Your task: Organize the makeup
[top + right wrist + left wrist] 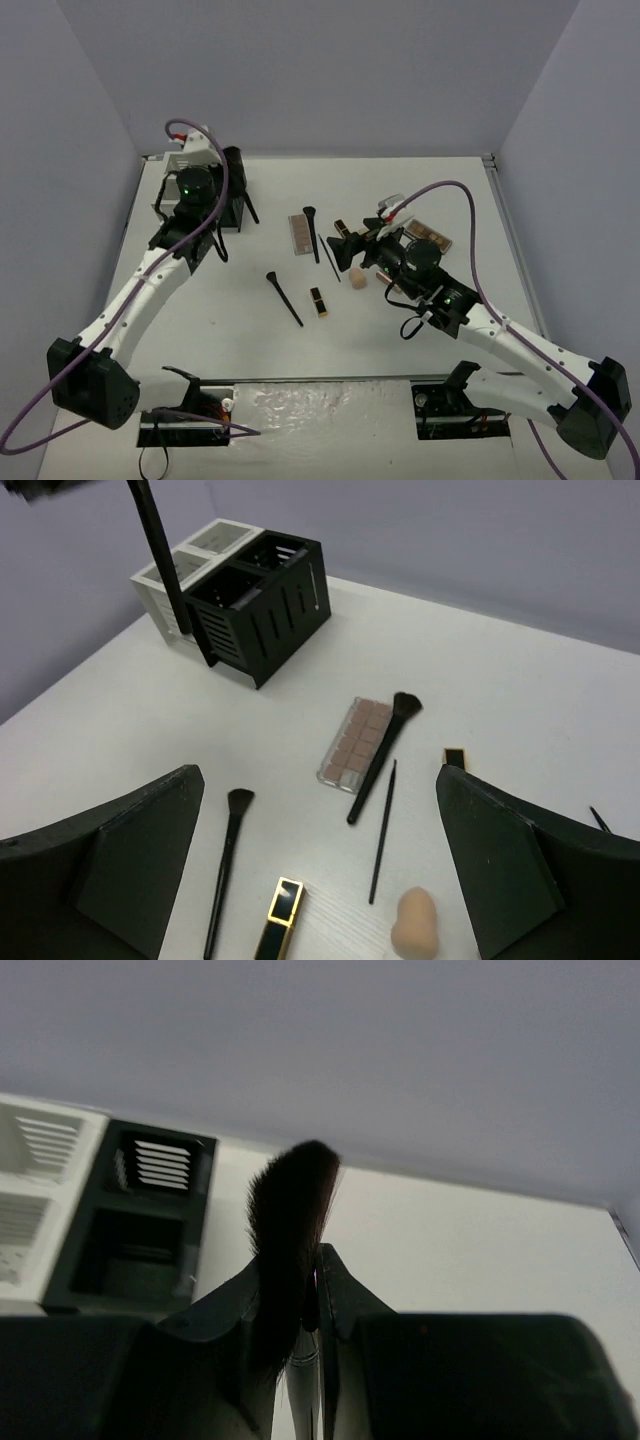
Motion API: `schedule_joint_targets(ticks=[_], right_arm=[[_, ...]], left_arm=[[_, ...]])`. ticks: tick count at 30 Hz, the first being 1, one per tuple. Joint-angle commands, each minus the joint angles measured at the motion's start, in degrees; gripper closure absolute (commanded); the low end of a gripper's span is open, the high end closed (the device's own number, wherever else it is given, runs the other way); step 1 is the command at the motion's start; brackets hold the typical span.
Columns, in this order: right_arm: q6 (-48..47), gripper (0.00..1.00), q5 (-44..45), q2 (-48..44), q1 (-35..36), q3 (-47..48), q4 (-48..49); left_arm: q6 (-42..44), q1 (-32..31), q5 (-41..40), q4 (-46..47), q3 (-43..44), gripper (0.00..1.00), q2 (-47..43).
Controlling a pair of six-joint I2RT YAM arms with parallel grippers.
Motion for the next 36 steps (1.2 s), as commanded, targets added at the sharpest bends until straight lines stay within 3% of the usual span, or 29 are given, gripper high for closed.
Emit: schedule_joint_targets(ticks=[1, 5, 15, 19, 24, 31, 36], right_arm=[[-1.7, 0.0, 6.0, -3.9, 0.0, -3.5, 0.1], [-1.2, 0.0, 5.4, -4.9, -0.1, -4.7, -0.8], [0.8, 0.0, 1.6, -5.5, 0.1, -5.4, -4.8], [0.6, 0.0, 0.6, -3.9, 0.1, -5.4, -5.3], [1.1, 0.0, 0.7, -0.6, 0.1, -5.1, -6.2], [1.8, 0.0, 0.2, 2.3, 0.1, -4.9, -5.5], [2.6, 0.0, 0.0, 3.9, 0.1, -4.4, -6.9]], left_arm=[[5.7, 10.2, -1.1, 9.9, 8.8, 1.0, 6.8], [4.3, 18.6, 3.2, 15.6, 14.9, 1.0, 13.7], [4.3, 31.0, 8.7, 23.6, 27.7, 1.0, 29.9], [2.9, 33.1, 10.7, 27.8, 32.1, 1.0, 35.9], [1.6, 34.0, 13.4, 26.3, 39.4, 1.0, 43.4], [0.8, 34.0, 13.9, 30.1, 37.0, 1.0, 46.5], [1.7, 34.1, 13.8, 29.9, 35.7, 0.81, 48.9]])
